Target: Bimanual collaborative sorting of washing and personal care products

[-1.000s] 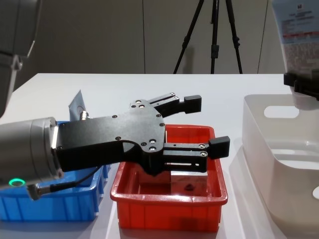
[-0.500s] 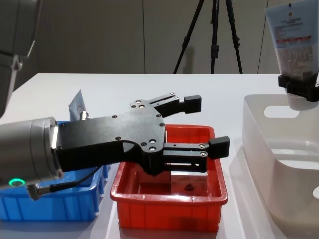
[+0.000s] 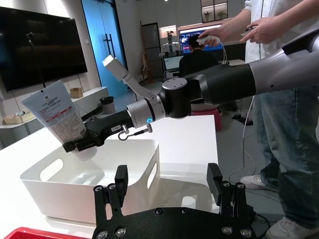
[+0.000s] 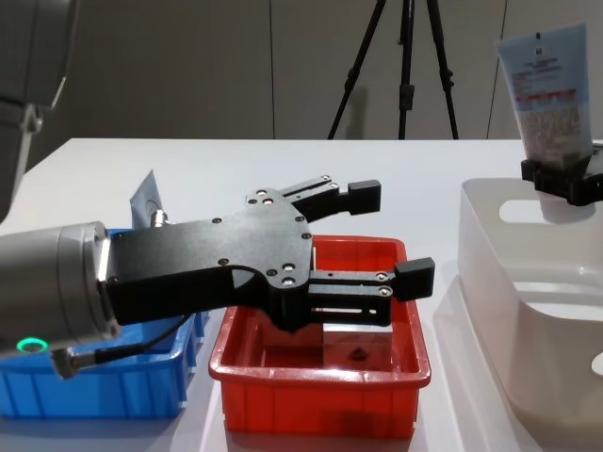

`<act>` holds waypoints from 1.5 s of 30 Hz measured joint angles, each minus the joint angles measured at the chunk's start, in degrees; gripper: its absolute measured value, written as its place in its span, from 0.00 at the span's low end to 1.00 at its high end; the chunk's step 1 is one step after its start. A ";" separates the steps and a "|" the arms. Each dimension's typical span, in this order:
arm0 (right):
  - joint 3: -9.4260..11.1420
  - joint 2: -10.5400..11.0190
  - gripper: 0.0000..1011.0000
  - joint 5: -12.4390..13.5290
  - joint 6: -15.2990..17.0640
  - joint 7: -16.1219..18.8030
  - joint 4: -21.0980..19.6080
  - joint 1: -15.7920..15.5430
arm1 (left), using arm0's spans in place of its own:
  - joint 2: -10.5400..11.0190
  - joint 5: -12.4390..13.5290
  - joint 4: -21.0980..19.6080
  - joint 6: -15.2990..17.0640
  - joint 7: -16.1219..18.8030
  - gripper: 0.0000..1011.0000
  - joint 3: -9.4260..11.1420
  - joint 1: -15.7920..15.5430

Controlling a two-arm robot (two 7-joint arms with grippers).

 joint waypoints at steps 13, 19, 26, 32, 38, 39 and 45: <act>1.33 -2.09 0.47 -1.79 1.12 -1.72 4.42 1.58 | 0.00 0.00 0.00 0.00 0.00 0.99 0.00 0.00; 1.95 -3.20 0.47 -2.29 1.55 -2.14 6.61 2.36 | 0.00 0.00 0.00 0.00 0.00 0.99 0.00 0.00; 2.32 -4.39 0.47 -3.14 2.20 -2.56 9.47 3.74 | 0.00 0.00 0.00 0.00 0.00 0.99 0.00 0.00; 2.52 -5.07 0.47 -4.04 3.31 -3.25 10.55 4.45 | 0.00 0.00 0.00 0.00 0.00 0.99 0.00 0.00; 2.74 -5.59 0.47 -4.84 4.75 -3.88 11.46 4.92 | 0.00 0.00 0.00 0.00 0.00 0.99 0.00 0.00; 2.77 -5.63 0.47 -4.93 4.97 -3.96 11.49 4.93 | 0.00 0.00 0.00 0.00 0.00 0.99 0.00 0.00; 3.12 -5.87 0.47 -5.33 6.73 -4.32 11.47 4.92 | 0.00 0.00 0.00 0.00 0.00 0.99 0.00 0.00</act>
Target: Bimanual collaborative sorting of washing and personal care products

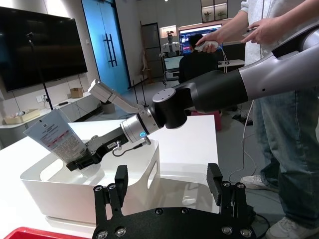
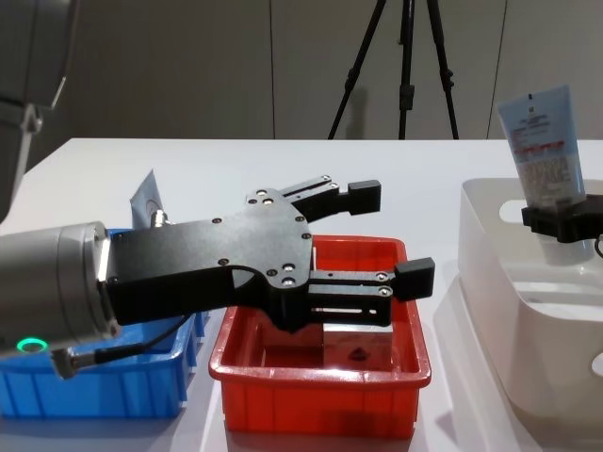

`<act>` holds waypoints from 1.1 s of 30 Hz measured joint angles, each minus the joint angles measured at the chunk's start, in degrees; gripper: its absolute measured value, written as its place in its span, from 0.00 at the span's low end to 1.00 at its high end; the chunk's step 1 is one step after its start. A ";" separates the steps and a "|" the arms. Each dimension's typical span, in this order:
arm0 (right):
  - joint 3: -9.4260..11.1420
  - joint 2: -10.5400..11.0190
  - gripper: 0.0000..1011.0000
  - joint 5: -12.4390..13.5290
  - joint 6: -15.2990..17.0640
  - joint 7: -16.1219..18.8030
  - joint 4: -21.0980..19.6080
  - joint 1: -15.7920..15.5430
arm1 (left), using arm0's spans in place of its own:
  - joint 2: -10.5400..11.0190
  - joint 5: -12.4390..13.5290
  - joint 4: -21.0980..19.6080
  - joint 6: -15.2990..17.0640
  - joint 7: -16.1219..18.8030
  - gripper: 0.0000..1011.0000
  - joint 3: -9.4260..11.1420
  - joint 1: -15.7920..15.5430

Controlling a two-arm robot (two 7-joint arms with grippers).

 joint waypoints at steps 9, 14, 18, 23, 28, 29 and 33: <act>0.59 -0.19 0.47 -0.07 2.59 -0.33 -0.98 -0.46 | 0.00 0.00 0.00 0.00 0.00 0.99 0.00 0.00; 1.08 -0.44 0.47 -0.02 4.24 -0.97 -1.46 -0.68 | 0.00 0.00 0.00 0.00 0.00 0.99 0.00 0.00; 1.38 -0.61 0.47 0.08 5.25 -1.38 -1.85 -0.89 | 0.00 0.00 0.00 0.00 0.00 0.99 0.00 0.00; 1.79 -0.81 0.47 0.36 7.12 -1.86 -2.40 -1.09 | 0.00 0.00 0.00 0.00 0.00 0.99 0.00 0.00; 2.06 -0.91 0.47 0.42 9.29 -2.43 -2.96 -1.17 | 0.00 0.00 0.00 0.00 0.00 0.99 0.00 0.00; 2.07 -0.93 0.47 0.40 9.58 -2.54 -2.99 -1.17 | 0.00 0.00 0.00 0.00 0.00 0.99 0.00 0.00; 2.21 -1.07 0.47 0.37 10.71 -2.95 -3.08 -1.05 | 0.00 0.00 0.00 0.00 0.00 0.99 0.00 0.00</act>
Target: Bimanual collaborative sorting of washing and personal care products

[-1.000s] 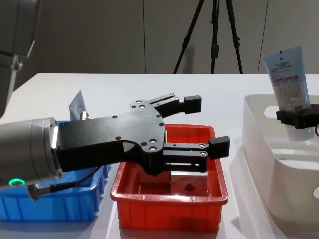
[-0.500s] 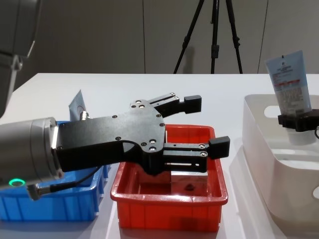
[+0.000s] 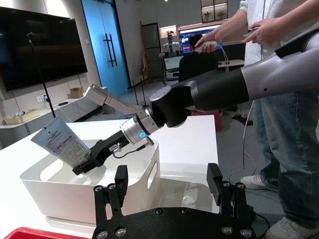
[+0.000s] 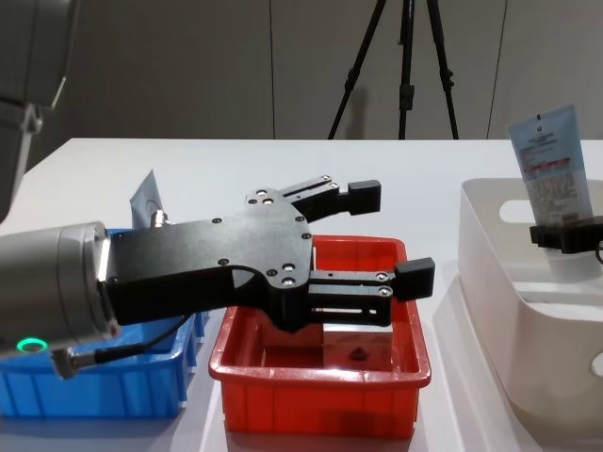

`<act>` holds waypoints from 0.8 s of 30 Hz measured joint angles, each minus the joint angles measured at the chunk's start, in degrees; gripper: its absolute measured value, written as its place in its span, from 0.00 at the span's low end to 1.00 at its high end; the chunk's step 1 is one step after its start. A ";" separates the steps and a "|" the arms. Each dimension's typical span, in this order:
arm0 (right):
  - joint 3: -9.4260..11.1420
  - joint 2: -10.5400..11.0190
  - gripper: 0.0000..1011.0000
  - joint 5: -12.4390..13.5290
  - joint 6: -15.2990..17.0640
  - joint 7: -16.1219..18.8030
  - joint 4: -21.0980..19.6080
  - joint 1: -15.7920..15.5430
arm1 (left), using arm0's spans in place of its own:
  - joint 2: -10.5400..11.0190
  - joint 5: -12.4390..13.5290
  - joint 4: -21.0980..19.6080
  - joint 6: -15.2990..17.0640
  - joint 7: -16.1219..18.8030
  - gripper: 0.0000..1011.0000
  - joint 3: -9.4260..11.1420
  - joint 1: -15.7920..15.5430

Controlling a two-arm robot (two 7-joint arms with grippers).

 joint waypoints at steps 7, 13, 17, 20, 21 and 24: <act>0.14 -0.35 0.47 -0.09 1.11 -0.24 0.57 0.58 | 0.00 0.00 0.00 0.00 0.00 0.99 0.00 0.00; 0.16 -0.76 0.47 -0.21 1.81 -0.24 1.77 1.25 | 0.00 0.00 0.00 0.00 0.00 0.99 0.00 0.00; 0.16 -0.74 0.47 -0.22 1.85 -0.24 1.82 1.27 | 0.00 0.00 0.00 0.00 0.00 0.99 0.00 0.00; 0.16 -0.73 0.47 -0.22 1.83 -0.24 1.78 1.25 | 0.00 0.00 0.00 0.00 0.00 0.99 0.00 0.00; 0.16 -0.72 0.47 -0.22 1.82 -0.23 1.77 1.24 | 0.00 0.00 0.00 0.00 0.00 0.99 0.00 0.00; 0.16 -0.71 0.51 -0.22 1.76 -0.22 1.74 1.23 | 0.00 0.00 0.00 0.00 0.00 0.99 0.00 0.00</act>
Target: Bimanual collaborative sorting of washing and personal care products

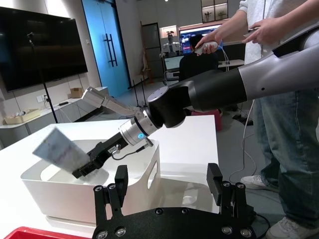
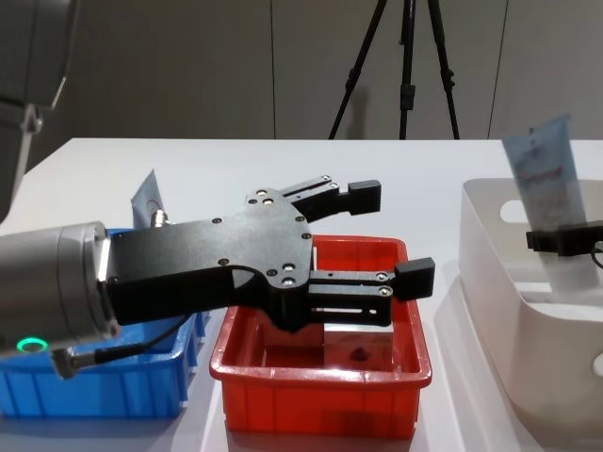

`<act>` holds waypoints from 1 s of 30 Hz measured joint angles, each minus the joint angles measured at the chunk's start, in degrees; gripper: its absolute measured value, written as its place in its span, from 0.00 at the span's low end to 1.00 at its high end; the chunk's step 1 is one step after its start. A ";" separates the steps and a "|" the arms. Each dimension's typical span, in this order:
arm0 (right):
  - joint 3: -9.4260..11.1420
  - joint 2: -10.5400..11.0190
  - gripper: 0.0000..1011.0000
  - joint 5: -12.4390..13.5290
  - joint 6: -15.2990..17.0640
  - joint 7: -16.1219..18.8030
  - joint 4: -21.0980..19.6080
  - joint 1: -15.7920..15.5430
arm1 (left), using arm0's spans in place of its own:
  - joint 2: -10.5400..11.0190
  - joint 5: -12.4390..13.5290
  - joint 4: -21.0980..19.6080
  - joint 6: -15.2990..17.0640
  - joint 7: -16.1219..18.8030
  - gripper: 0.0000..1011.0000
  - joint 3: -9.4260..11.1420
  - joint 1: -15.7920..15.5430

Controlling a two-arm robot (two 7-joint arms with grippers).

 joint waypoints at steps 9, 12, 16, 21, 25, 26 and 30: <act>-0.02 0.05 0.77 0.00 -0.07 0.04 -0.06 -0.05 | 0.00 0.00 0.00 0.00 0.00 0.99 0.00 0.00; -0.02 0.06 0.89 0.00 -0.08 0.05 -0.07 -0.06 | 0.00 0.00 0.00 0.00 0.00 0.99 0.00 0.00; -0.02 0.07 0.98 0.00 -0.09 0.06 -0.10 -0.08 | 0.00 0.00 0.00 0.00 0.00 0.99 0.00 0.00; -0.02 0.07 0.99 0.00 -0.09 0.06 -0.12 -0.10 | 0.00 0.00 0.00 0.00 0.00 0.99 0.00 0.00; -0.02 0.07 0.99 0.00 -0.09 0.06 -0.12 -0.10 | 0.00 0.00 0.00 0.00 0.00 0.99 0.00 0.00; -0.02 0.07 0.99 0.00 -0.09 0.05 -0.12 -0.10 | 0.00 0.00 0.00 0.00 0.00 0.99 0.00 0.00; -0.02 0.08 0.99 0.00 -0.09 0.05 -0.14 -0.10 | 0.00 0.00 0.00 0.00 0.00 0.99 0.00 0.00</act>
